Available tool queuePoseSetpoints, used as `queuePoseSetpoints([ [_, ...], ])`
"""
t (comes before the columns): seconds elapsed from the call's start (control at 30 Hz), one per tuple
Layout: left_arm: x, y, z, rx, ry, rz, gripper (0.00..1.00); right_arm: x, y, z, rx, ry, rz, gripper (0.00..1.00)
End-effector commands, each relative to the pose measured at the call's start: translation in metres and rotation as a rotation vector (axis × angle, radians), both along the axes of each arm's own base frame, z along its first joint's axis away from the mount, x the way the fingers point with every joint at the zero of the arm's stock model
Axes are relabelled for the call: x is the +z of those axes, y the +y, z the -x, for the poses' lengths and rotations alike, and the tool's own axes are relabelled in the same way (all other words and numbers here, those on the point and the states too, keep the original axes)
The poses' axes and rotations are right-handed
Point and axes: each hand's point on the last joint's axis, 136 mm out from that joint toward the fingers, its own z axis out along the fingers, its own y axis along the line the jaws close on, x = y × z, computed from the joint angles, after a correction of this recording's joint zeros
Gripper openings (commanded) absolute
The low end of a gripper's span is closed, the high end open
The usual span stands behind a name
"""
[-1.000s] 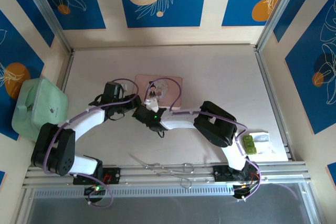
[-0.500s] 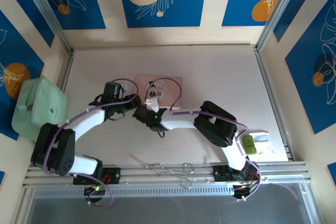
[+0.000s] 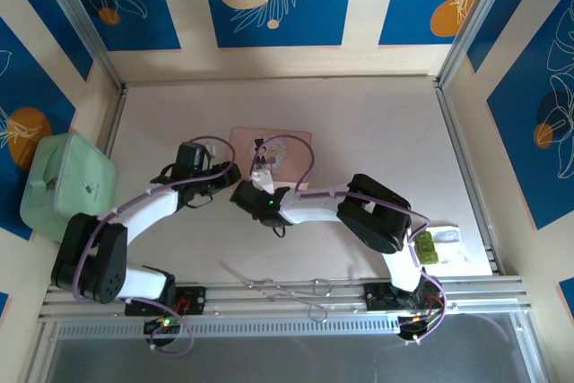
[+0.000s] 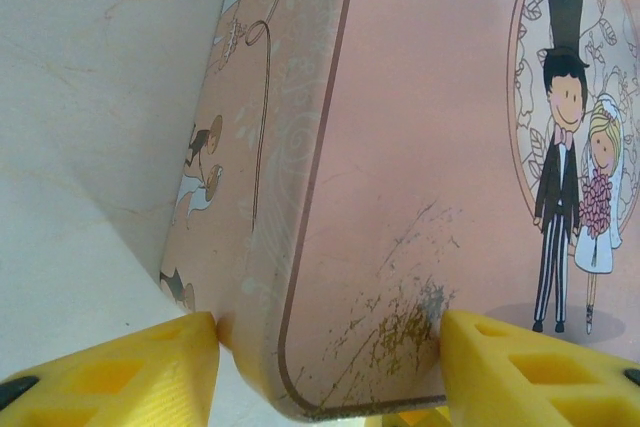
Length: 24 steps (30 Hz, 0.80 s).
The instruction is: Unlock the padlock with the key
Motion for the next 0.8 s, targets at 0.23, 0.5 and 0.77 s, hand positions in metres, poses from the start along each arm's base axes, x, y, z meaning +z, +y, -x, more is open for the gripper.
queuePoseSetpoints([
  [0.23, -0.014, -0.003, 0.022, 0.000, 0.076, 0.029, 0.58, 0.022, 0.008, 0.005, 0.011, 0.005, -0.169, 0.16],
  [0.5, -0.018, -0.001, 0.027, 0.028, 0.080, 0.056, 0.58, 0.019, 0.000, 0.008, -0.004, 0.031, -0.228, 0.16],
  [0.77, -0.025, -0.003, 0.031, 0.031, 0.090, 0.075, 0.58, 0.019, -0.010, 0.009, -0.006, 0.034, -0.274, 0.16],
])
